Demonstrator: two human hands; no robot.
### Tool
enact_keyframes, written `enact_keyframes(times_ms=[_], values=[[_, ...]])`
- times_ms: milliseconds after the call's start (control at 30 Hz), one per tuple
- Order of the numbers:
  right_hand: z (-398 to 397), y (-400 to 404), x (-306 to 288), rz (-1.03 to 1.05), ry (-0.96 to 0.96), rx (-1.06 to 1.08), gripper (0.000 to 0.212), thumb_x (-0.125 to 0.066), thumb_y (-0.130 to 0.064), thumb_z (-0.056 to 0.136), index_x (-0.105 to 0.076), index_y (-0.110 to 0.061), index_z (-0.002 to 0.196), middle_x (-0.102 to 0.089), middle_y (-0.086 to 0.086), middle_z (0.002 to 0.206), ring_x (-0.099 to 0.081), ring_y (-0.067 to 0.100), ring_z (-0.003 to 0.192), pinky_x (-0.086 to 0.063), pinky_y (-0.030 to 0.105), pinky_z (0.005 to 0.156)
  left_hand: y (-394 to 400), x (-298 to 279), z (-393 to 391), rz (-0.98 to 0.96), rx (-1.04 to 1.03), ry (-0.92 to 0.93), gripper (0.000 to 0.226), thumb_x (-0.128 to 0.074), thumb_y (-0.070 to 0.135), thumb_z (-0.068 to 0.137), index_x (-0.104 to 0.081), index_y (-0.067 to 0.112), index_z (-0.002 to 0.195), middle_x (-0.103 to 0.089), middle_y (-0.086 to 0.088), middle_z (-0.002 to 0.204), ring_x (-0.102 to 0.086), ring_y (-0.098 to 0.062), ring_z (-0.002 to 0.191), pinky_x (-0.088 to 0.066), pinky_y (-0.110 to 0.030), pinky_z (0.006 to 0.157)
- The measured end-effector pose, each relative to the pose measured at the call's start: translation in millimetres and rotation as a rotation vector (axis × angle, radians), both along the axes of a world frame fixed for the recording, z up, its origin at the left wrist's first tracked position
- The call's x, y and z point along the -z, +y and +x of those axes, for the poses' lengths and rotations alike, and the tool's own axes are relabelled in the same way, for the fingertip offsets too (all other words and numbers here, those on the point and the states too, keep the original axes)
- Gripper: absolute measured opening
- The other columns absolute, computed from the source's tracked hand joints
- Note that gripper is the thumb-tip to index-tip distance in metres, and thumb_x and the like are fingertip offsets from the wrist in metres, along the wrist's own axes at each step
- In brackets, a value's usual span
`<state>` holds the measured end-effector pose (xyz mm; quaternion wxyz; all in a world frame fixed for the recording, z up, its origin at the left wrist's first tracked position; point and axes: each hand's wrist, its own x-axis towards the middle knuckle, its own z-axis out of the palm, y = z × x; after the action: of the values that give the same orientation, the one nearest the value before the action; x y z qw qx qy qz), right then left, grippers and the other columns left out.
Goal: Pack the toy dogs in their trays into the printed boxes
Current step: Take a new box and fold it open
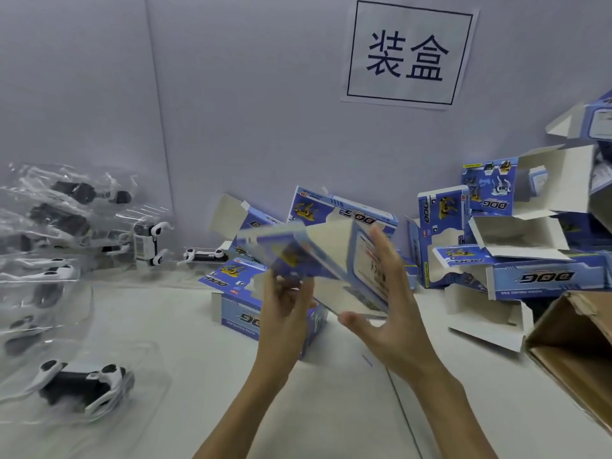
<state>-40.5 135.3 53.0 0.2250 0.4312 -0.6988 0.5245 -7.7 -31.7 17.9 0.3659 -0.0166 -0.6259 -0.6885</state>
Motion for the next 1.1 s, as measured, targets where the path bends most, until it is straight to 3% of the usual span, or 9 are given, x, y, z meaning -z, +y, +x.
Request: enact_keyframes(times_ms=[167,233,367,500,600,733,900,1000,1100], values=[[-22,0,-10,-0.095,0.193,0.257,0.064,-0.071,-0.036,0.096,-0.046,-0.037,0.155,-0.047,-0.002,0.141,-0.053,0.016,0.134,-0.051,0.031,0.108,-5,0,3,-0.049,0.068,-0.078,0.027,-0.064,0.037,0.099,-0.061,0.039,0.126,-0.073,0.009,0.104,-0.073,-0.023,0.085,-0.059,-0.029,0.069],[-32,4,-16,-0.181,0.105,0.292,0.066,-0.073,-0.031,0.096,-0.045,-0.04,0.155,-0.048,0.0,0.136,-0.056,0.014,0.129,-0.052,0.037,0.107,-9,5,4,-0.299,-0.133,-0.168,0.009,-0.06,0.038,0.104,-0.065,0.031,0.101,-0.067,0.008,0.083,-0.063,-0.023,0.07,-0.055,-0.041,0.065],[-48,12,-18,-0.371,-0.062,0.297,0.062,-0.068,-0.04,0.1,-0.039,-0.043,0.155,-0.055,0.003,0.135,-0.06,0.008,0.116,-0.056,0.02,0.09,-9,20,1,-0.753,-0.297,-0.377,0.058,-0.042,0.055,0.105,-0.047,0.015,0.065,-0.048,0.002,0.055,-0.049,-0.019,0.06,-0.04,-0.041,0.061],[-56,18,0,-0.489,-0.288,0.157,0.058,-0.059,-0.037,0.101,-0.036,-0.045,0.154,-0.055,-0.002,0.149,-0.06,0.013,0.123,-0.052,0.033,0.104,-13,26,-6,-0.647,-0.131,-0.454,0.044,-0.038,0.047,0.109,-0.061,0.016,0.086,-0.067,0.005,0.083,-0.062,-0.018,0.084,-0.048,-0.038,0.079],[-56,16,17,-0.474,-0.47,0.043,0.054,-0.053,-0.022,0.109,-0.037,-0.047,0.154,-0.052,-0.005,0.154,-0.055,0.02,0.138,-0.043,0.054,0.117,-18,17,-7,-0.293,-0.025,-0.444,0.043,-0.034,0.04,0.112,-0.068,0.015,0.112,-0.075,-0.001,0.107,-0.069,-0.023,0.105,-0.054,-0.04,0.09],[-37,1,28,-0.386,-0.539,-0.057,0.054,-0.057,-0.032,0.098,-0.046,-0.064,0.139,-0.064,-0.016,0.141,-0.065,0.017,0.128,-0.057,0.04,0.102,-19,0,0,-0.02,0.138,-0.165,0.053,-0.043,0.063,0.097,-0.042,0.045,0.148,-0.06,0.022,0.134,-0.069,-0.01,0.116,-0.061,-0.027,0.076],[-18,-22,38,-0.133,-0.404,-0.036,0.062,-0.057,-0.038,0.096,-0.033,-0.055,0.15,-0.053,-0.012,0.15,-0.051,0.009,0.135,-0.048,0.034,0.11,-16,-6,8,-0.077,0.143,-0.024,0.066,-0.074,0.054,0.09,-0.035,0.069,0.14,-0.058,0.018,0.143,-0.067,-0.015,0.122,-0.063,-0.04,0.086],[-13,-28,39,-0.114,-0.366,0.026,0.063,-0.061,-0.045,0.093,-0.033,-0.05,0.149,-0.048,-0.008,0.149,-0.048,-0.007,0.13,-0.051,0.011,0.089,-19,-6,12,-0.05,0.182,-0.072,0.059,-0.075,0.047,0.085,-0.041,0.082,0.119,-0.066,0.024,0.126,-0.072,-0.012,0.111,-0.064,-0.033,0.076],[-13,-25,37,-0.149,-0.321,0.062,0.063,-0.062,-0.049,0.094,-0.037,-0.037,0.15,-0.051,-0.014,0.15,-0.05,-0.005,0.134,-0.054,0.015,0.092,-18,-7,15,-0.12,0.186,-0.081,0.054,-0.076,0.058,0.078,-0.043,0.082,0.113,-0.065,0.03,0.123,-0.07,-0.006,0.113,-0.063,-0.027,0.076]])
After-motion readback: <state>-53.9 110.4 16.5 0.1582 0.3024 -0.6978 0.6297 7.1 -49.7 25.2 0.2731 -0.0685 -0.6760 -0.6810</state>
